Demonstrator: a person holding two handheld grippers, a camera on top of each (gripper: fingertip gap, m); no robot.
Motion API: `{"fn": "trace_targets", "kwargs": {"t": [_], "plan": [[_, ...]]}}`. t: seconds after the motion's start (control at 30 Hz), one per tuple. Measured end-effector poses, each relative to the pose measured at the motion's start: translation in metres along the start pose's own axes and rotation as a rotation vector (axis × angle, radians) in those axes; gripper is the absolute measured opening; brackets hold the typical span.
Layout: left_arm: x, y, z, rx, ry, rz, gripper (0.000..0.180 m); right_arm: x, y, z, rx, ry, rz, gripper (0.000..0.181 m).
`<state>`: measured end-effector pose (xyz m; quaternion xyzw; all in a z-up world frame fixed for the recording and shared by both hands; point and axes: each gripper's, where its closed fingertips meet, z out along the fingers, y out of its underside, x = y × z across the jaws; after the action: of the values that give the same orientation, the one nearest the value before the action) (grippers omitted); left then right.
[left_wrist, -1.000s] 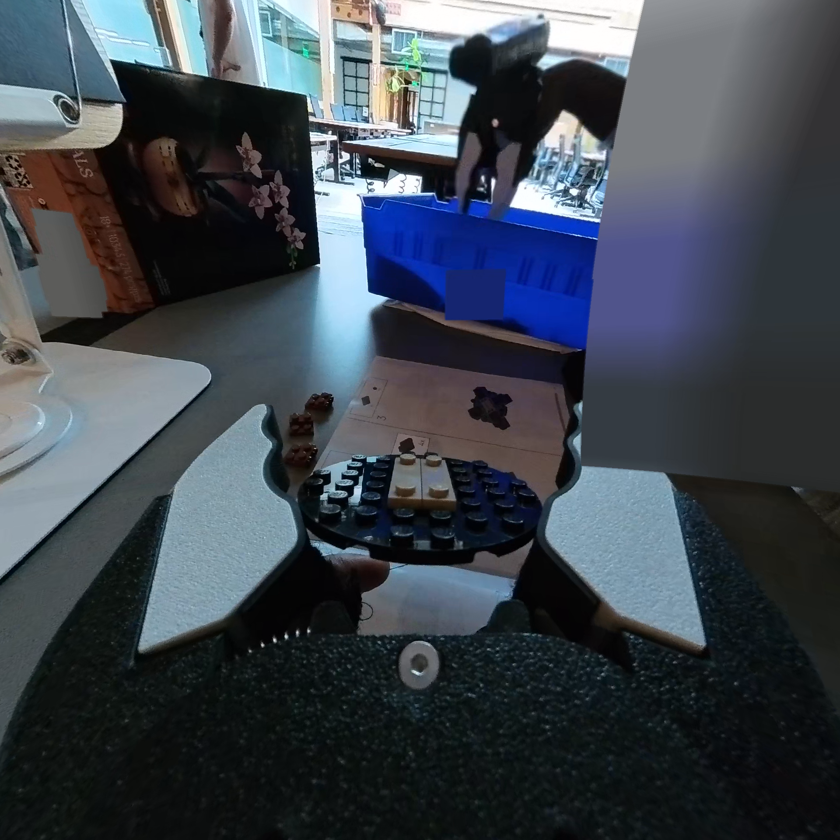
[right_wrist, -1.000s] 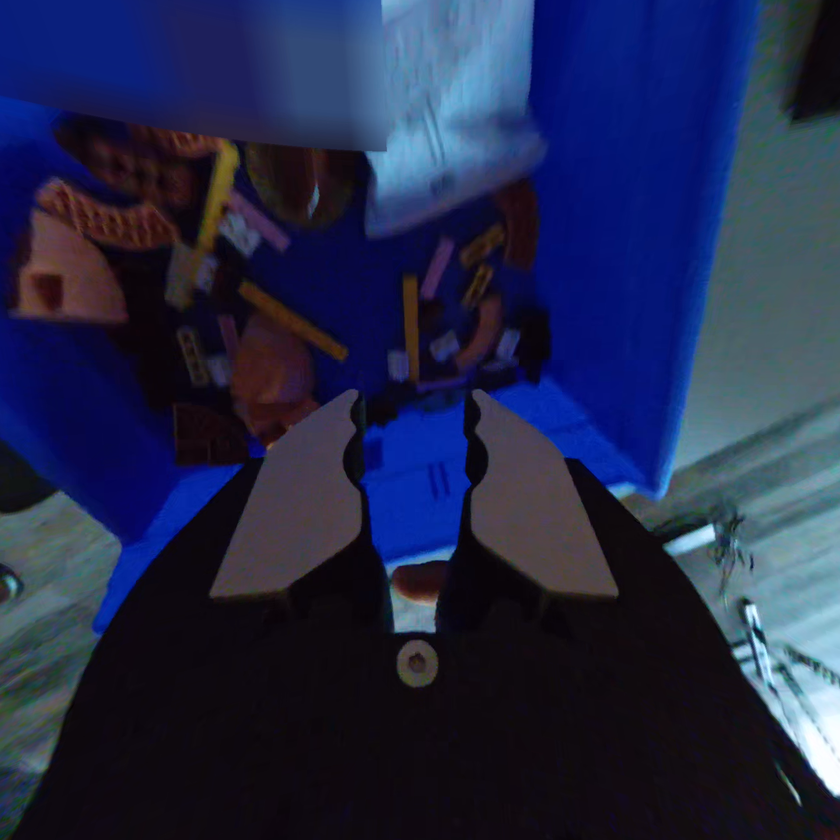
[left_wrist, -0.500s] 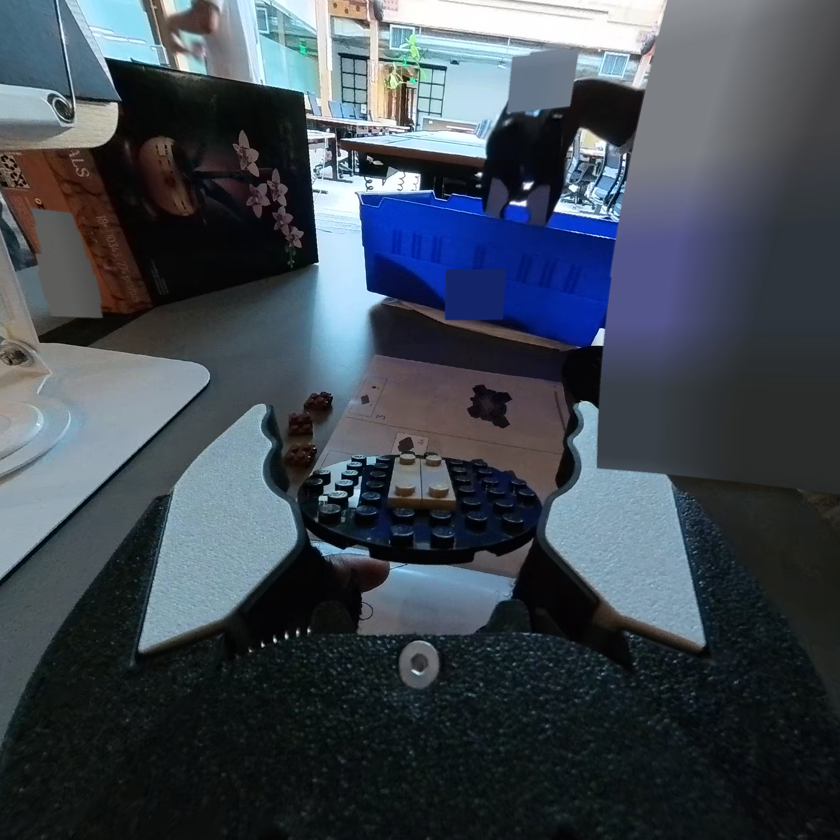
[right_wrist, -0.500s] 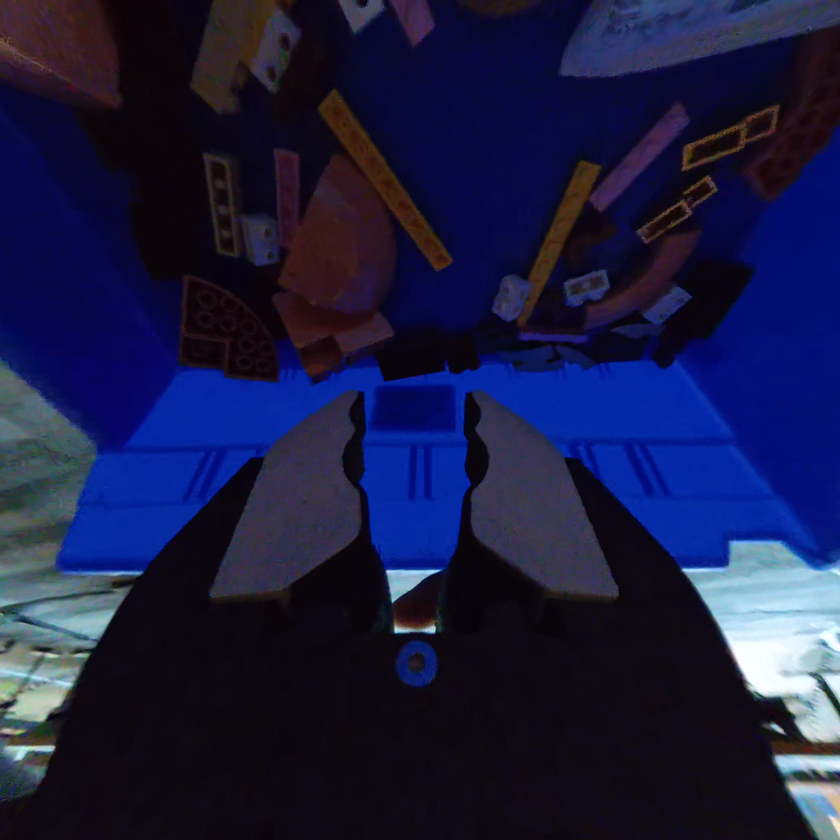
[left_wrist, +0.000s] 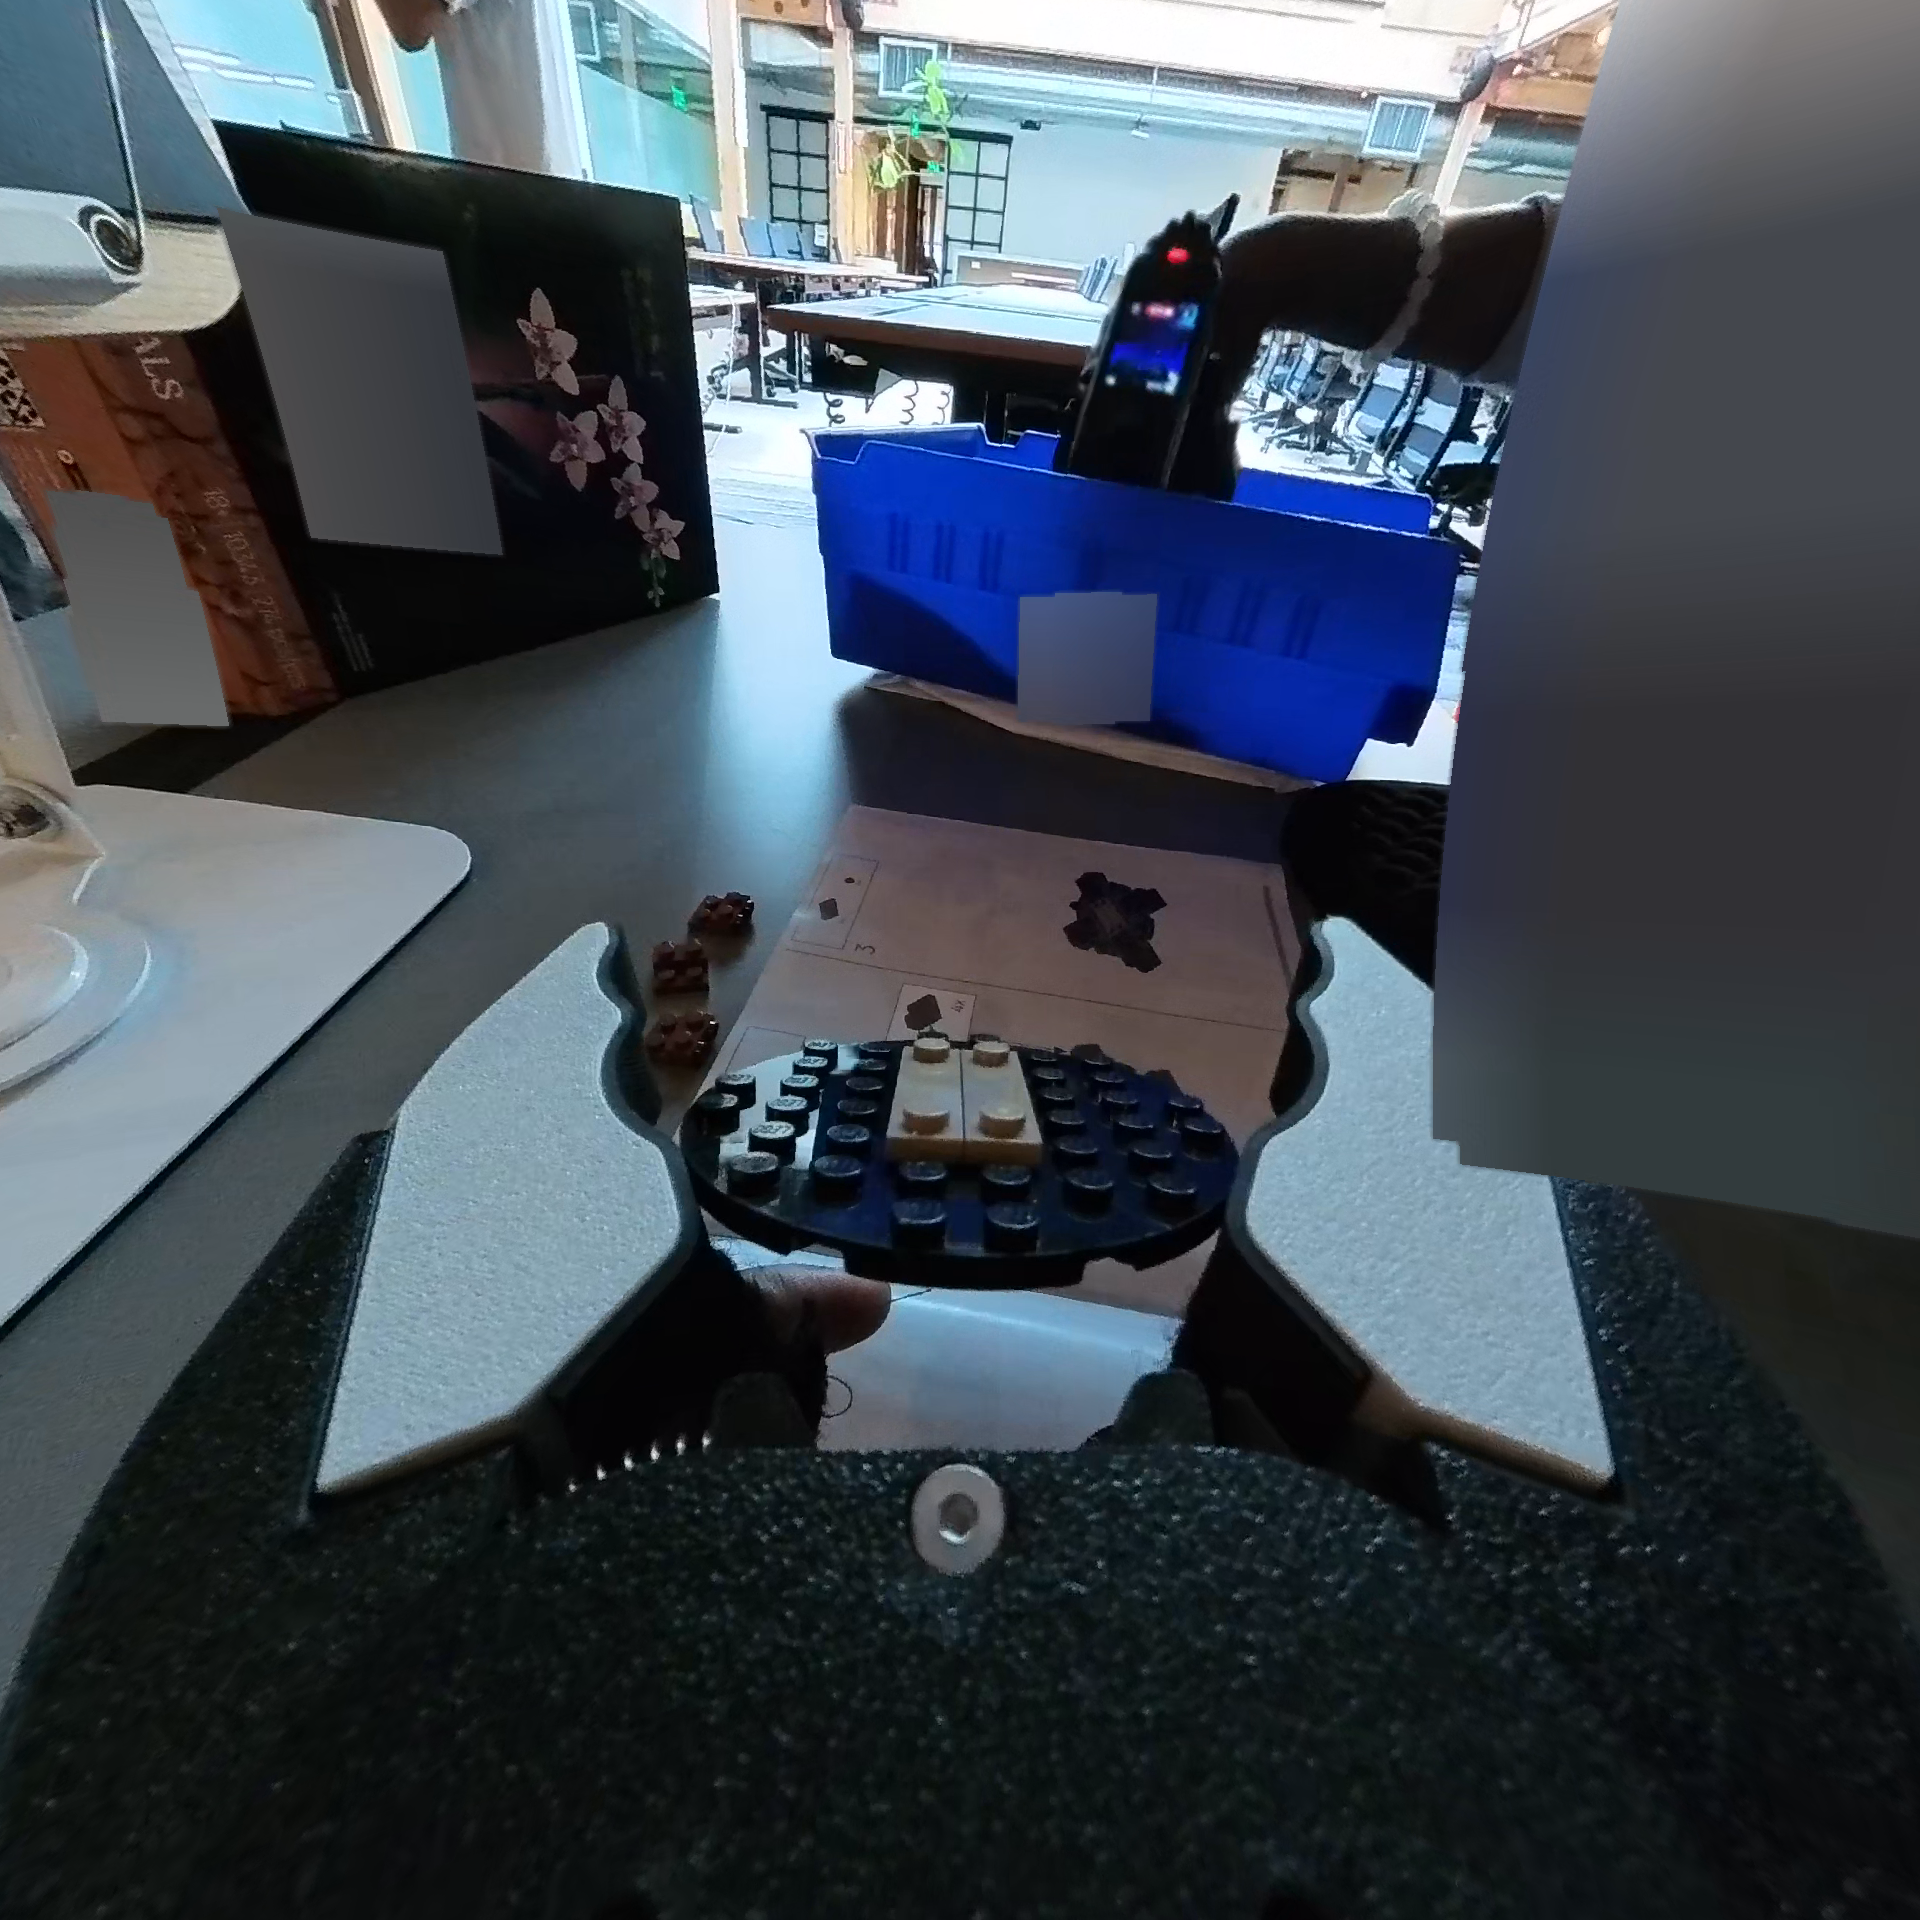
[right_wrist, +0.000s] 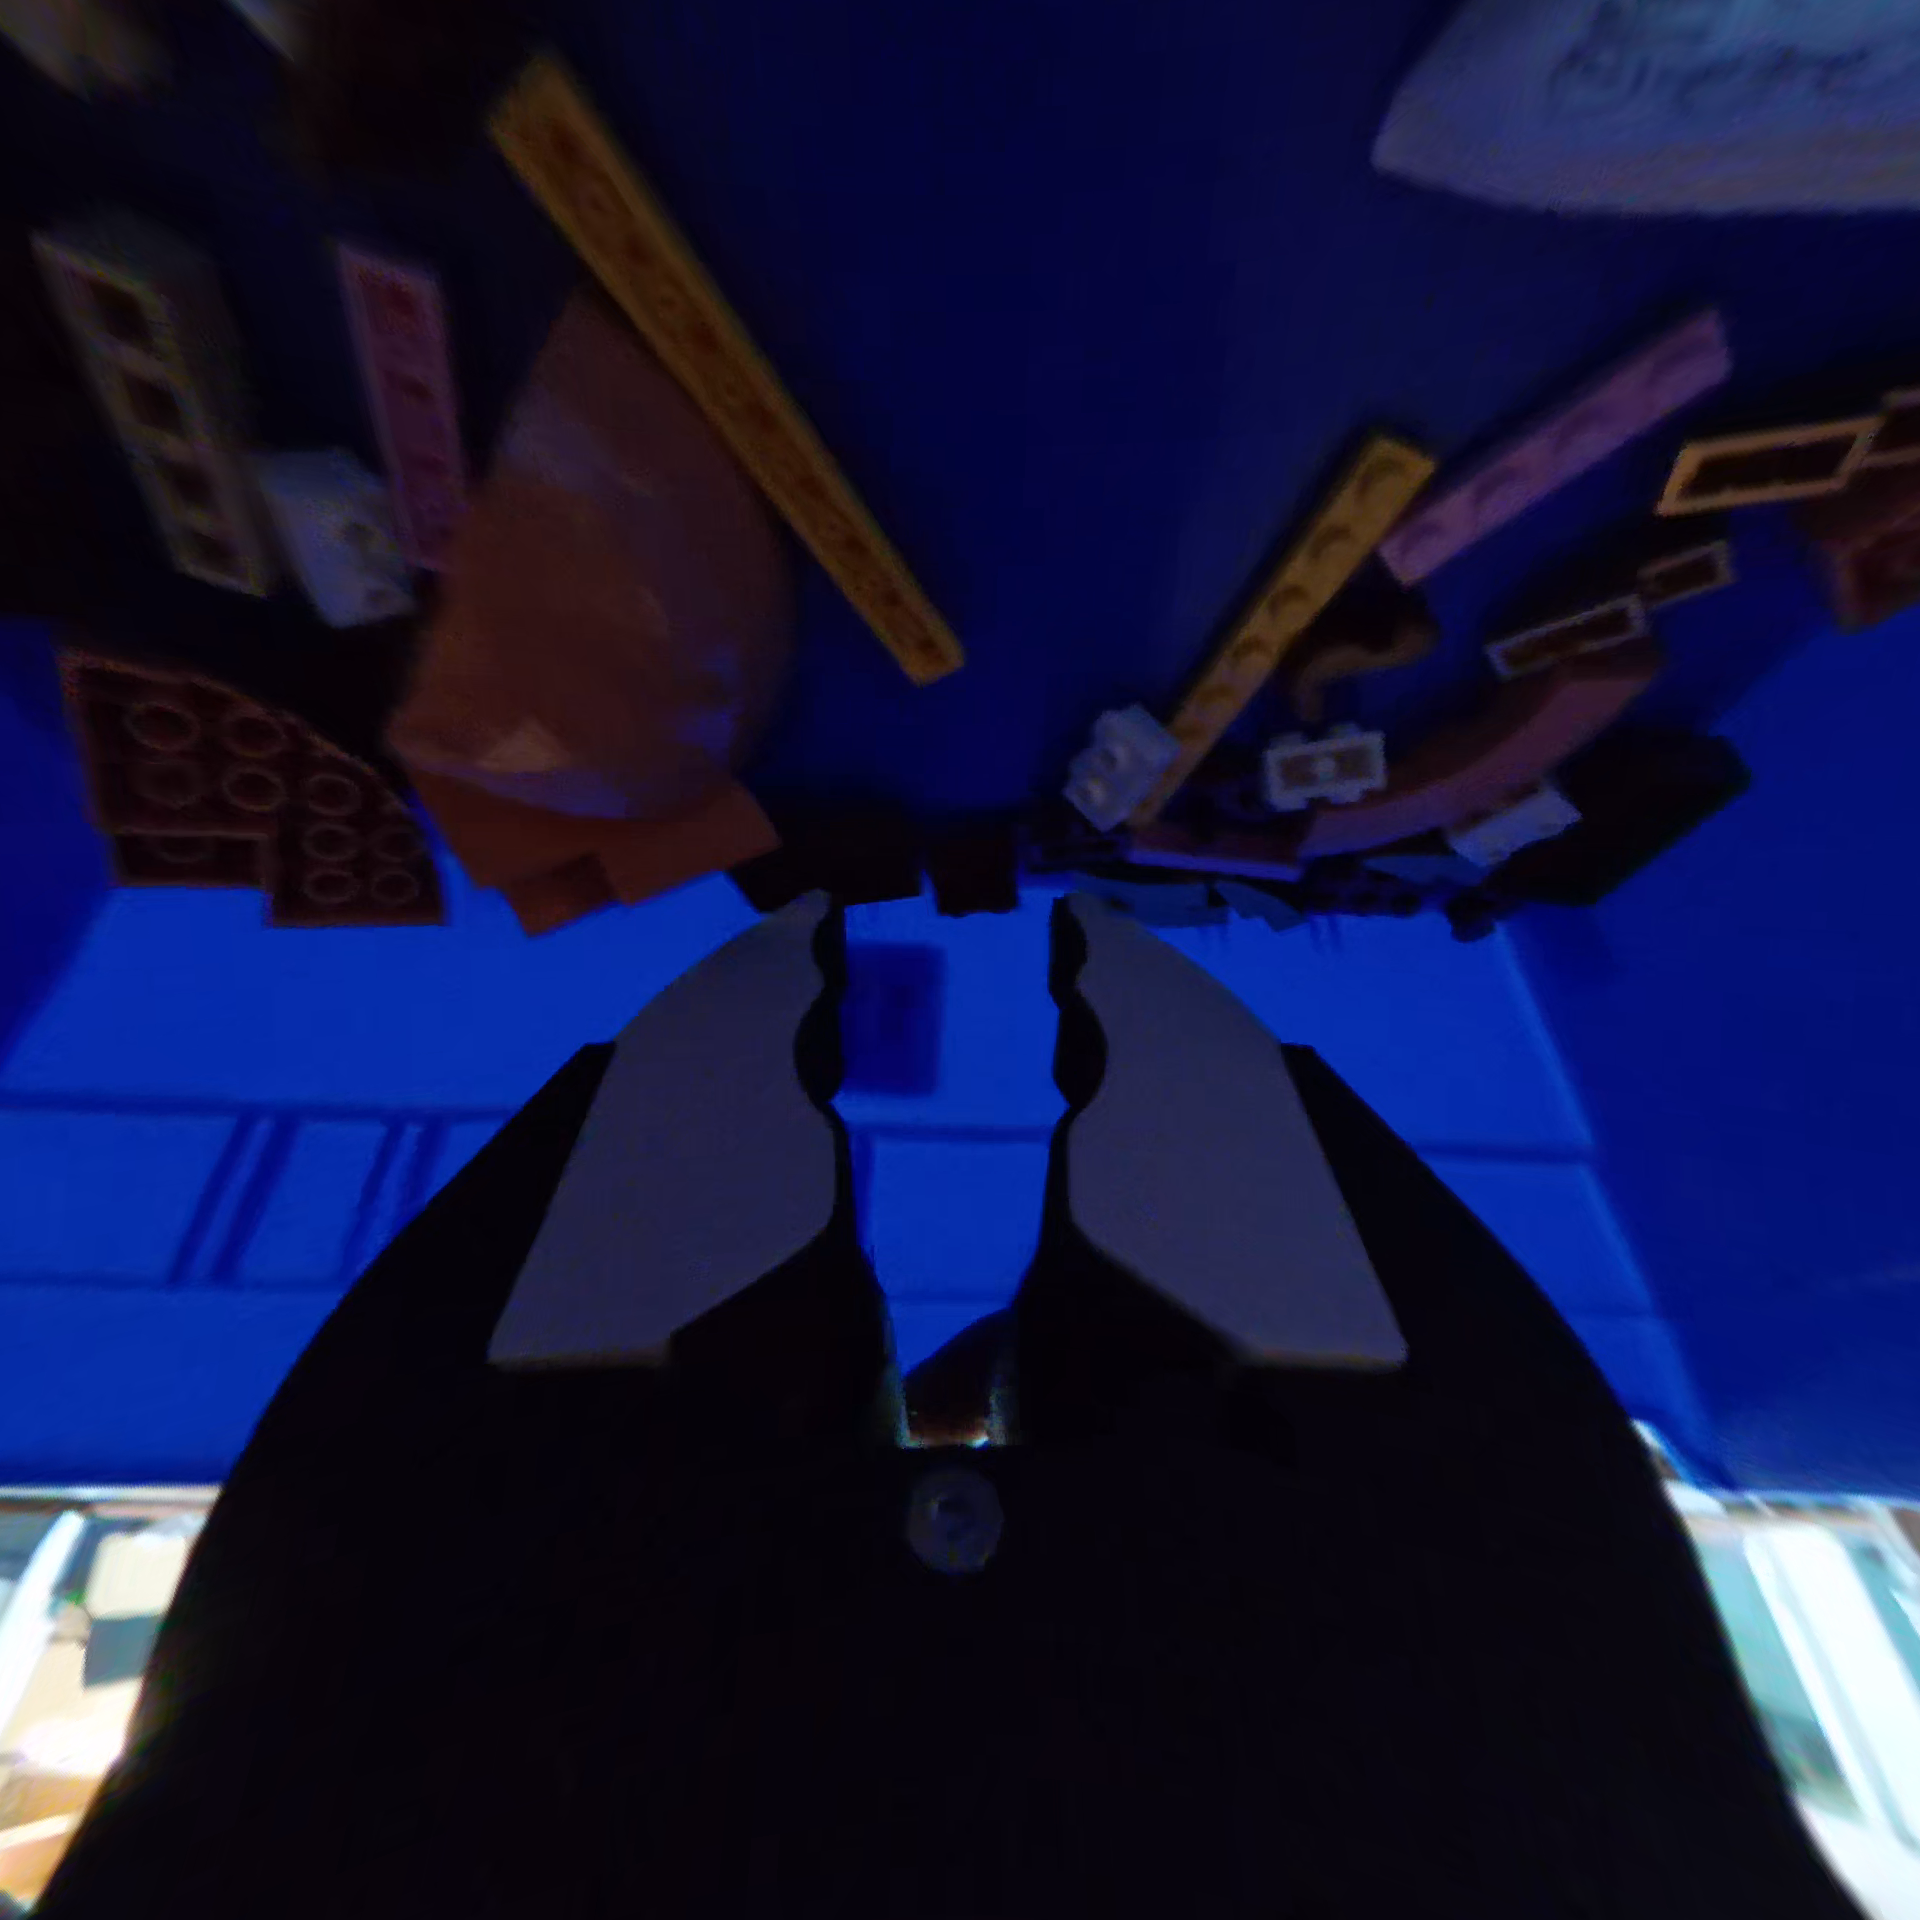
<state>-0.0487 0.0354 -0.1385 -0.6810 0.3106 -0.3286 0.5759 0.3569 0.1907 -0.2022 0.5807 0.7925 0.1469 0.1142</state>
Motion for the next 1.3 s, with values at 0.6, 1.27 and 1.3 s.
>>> {"fn": "trace_targets", "kwargs": {"t": [0.6, 1.27, 1.3], "plan": [[0.0, 0.001, 0.001, -0.008, -0.001, 0.006, 0.116, 0.001, 0.001, 0.007, -0.049, 0.05, -0.084, 0.03], [0.001, 0.001, 0.0, -0.008, 0.001, 0.008, 0.116, 0.015, -0.006, -0.023, 0.155, 0.131, 0.065, 0.016], [0.001, 0.001, 0.0, -0.007, 0.0, 0.008, 0.116, 0.015, -0.008, -0.032, 0.209, 0.129, 0.077, 0.016]]}}
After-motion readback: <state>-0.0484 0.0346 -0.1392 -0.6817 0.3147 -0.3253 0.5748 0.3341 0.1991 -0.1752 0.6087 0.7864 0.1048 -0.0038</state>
